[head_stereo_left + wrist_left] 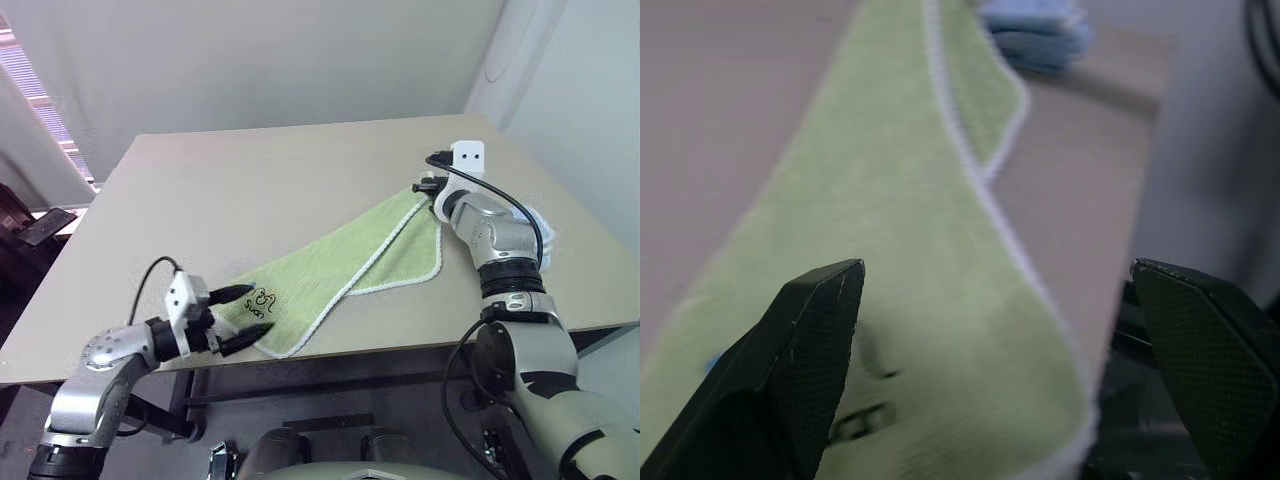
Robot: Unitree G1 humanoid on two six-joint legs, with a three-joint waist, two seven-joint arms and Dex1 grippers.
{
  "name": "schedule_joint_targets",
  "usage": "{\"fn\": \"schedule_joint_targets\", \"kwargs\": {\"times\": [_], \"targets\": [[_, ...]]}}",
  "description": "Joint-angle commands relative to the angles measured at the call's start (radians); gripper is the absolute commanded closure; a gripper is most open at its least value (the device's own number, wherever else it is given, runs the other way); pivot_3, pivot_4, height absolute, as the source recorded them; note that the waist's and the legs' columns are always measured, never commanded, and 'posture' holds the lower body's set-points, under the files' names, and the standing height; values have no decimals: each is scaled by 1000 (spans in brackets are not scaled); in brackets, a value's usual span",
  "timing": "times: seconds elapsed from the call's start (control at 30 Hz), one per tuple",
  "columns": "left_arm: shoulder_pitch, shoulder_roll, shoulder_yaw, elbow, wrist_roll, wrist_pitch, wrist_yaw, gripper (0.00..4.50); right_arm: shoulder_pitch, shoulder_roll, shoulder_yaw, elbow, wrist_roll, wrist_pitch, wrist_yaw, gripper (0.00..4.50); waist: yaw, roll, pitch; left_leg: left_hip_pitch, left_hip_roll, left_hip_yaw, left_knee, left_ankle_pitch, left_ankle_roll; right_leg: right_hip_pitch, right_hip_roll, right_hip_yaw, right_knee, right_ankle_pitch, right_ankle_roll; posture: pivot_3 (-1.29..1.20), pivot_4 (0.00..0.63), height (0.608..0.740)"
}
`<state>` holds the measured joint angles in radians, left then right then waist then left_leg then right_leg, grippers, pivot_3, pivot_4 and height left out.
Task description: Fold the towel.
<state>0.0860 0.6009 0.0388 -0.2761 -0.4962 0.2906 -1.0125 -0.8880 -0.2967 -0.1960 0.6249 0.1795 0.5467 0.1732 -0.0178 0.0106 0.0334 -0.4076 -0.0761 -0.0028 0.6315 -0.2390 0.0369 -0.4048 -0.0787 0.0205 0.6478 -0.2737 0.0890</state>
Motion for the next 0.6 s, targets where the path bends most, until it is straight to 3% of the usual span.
{"fn": "schedule_joint_targets", "kwargs": {"times": [0.03, 0.2, 0.47, 0.6], "targets": [[-13, 18, -46, -31, 49, -48, -24, 0, 7, 11, 12, -56, -11, -1, -23, 4459, -1, 0, 0, 0, 0, 0, 0, 0, 0, 0, 0, 0, 0, 0, 0, 0, 0, 736], [-28, 21, -144, 102, 242, -214, 0, 0, 20, 14, 4, -79, -5, 9, -41, 4459, -1, 1, 0, 0, 0, 0, -1, 0, 0, 0, 0, 0, 0, 0, 0, 0, 0, 736], [-88, 1, -209, 257, 353, -334, 20, 0, 13, 9, -24, -64, 6, 13, -71, 4459, 0, 1, 0, 0, 0, 0, -1, 0, 0, -1, 0, 0, 0, 0, 0, 0, 0, 736], [-99, -12, -194, 240, 308, -302, 13, 982, 21, 12, -20, -61, 6, 11, -74, 4500, 0, 1, 0, 0, 0, 0, 0, 0, 0, 0, 0, 0, 0, 0, 0, 0, 0, 736]]}}
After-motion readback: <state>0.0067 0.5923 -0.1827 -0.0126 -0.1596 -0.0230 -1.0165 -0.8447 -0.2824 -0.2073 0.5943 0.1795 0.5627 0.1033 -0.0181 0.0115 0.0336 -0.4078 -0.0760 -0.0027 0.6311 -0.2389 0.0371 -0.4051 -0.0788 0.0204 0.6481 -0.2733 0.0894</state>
